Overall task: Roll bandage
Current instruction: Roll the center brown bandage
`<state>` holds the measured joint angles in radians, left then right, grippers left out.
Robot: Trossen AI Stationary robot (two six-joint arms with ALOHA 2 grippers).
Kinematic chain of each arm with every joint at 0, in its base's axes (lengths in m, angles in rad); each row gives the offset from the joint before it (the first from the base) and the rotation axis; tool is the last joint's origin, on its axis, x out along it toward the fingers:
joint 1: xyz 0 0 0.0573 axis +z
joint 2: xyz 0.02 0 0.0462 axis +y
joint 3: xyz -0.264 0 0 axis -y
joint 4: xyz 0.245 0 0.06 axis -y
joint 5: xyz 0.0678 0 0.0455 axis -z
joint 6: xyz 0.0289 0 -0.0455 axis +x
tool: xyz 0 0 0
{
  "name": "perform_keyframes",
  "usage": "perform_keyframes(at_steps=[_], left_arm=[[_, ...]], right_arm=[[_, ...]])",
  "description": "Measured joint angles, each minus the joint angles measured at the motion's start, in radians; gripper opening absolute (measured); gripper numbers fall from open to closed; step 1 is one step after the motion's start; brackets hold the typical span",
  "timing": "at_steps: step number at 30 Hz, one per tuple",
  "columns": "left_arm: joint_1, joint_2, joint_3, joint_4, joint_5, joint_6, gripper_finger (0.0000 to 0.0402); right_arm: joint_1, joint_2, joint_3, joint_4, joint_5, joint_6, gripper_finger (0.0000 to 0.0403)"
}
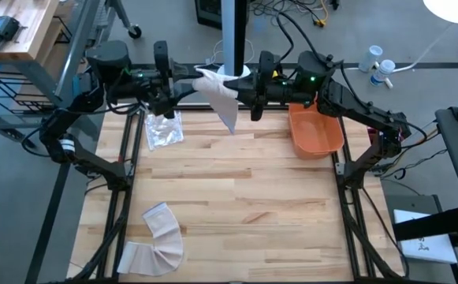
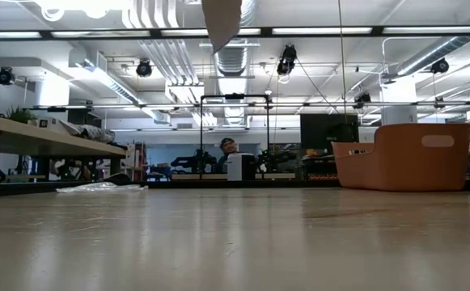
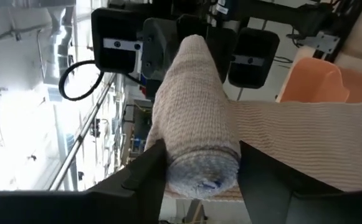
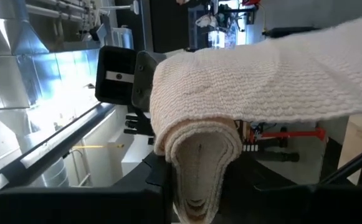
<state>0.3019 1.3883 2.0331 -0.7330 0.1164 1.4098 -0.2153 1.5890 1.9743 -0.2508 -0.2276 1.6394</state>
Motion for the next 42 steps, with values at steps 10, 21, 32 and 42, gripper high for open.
perform_keyframes(at_steps=[10, 21, 32, 42], left_arm=[[0.000, 0.002, 0.000, 0.009, 0.050, 0.055, 0.0201], [0.000, 0.012, 0.000, 0.038, 0.041, -0.004, 0.0106], [0.000, -0.049, -0.004, 0.033, 0.076, -0.413, 0.0083], [0.002, -0.086, 0.000, 0.052, 0.077, -0.858, 0.0085]], right_arm=[[0.001, 0.003, 0.000, 0.002, -0.017, 0.001, 0.0077], [0.001, 0.003, 0.002, -0.001, -0.024, -0.028, 0.0080], [0.001, -0.017, 0.002, 0.007, -0.023, -0.485, 0.0192], [0.014, -0.048, 0.001, -0.055, 0.042, -1.291, 0.0255]])
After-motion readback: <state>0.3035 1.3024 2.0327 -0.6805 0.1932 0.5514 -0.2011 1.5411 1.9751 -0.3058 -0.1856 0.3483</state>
